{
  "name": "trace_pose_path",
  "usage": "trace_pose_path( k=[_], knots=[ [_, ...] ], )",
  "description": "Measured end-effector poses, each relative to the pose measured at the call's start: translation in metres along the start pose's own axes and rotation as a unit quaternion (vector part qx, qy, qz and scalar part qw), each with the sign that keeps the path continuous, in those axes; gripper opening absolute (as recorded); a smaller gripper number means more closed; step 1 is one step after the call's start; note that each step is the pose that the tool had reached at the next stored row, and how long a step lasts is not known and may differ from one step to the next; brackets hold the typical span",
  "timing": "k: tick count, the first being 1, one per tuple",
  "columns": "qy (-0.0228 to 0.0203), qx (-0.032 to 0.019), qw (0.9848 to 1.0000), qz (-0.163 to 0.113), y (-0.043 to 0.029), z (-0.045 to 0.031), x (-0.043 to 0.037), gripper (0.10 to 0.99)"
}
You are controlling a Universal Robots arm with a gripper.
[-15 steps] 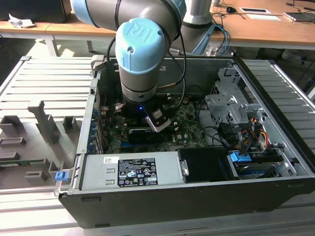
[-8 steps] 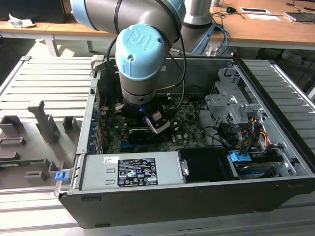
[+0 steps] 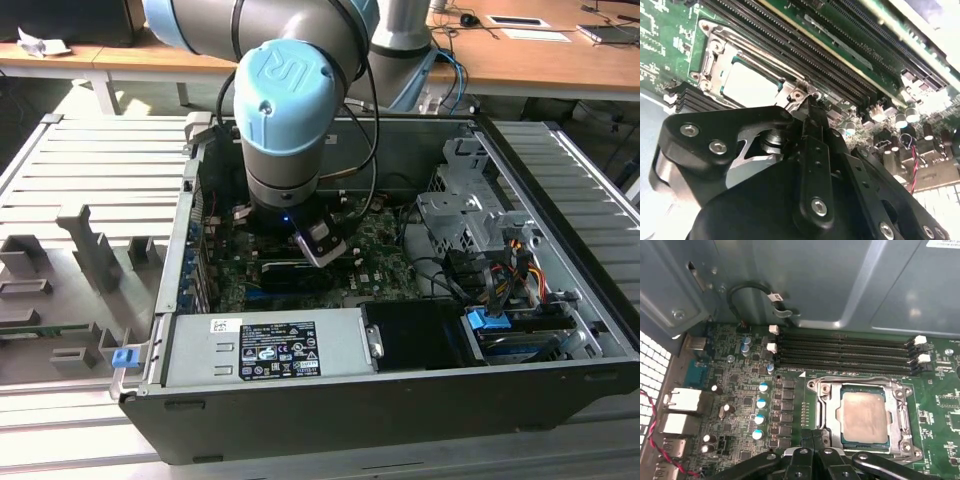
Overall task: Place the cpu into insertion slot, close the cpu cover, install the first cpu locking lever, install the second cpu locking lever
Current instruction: 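Install the second cpu locking lever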
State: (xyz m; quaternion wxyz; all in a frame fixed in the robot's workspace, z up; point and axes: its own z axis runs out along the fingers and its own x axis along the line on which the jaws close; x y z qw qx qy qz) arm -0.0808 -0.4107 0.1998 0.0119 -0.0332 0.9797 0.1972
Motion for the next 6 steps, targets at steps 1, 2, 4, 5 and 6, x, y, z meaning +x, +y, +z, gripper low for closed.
trace_pose_path(
  k=[1,2,4,5,6],
  knots=[
    [0.0,0.0,1.0,0.0,0.0017,-0.0038,-0.0002,0.106],
    [0.0,0.0,1.0,0.0,0.0021,-0.0049,-0.0002,0.106],
    [0.0,0.0,1.0,0.0,0.0031,-0.0072,-0.0003,0.106],
    [-0.0001,-0.0002,1.0,0.0,0.0031,-0.0072,-0.0003,0.106],
    [-0.0001,-0.0002,1.0,0.0,0.0032,-0.0073,-0.0003,0.106]
  ],
)
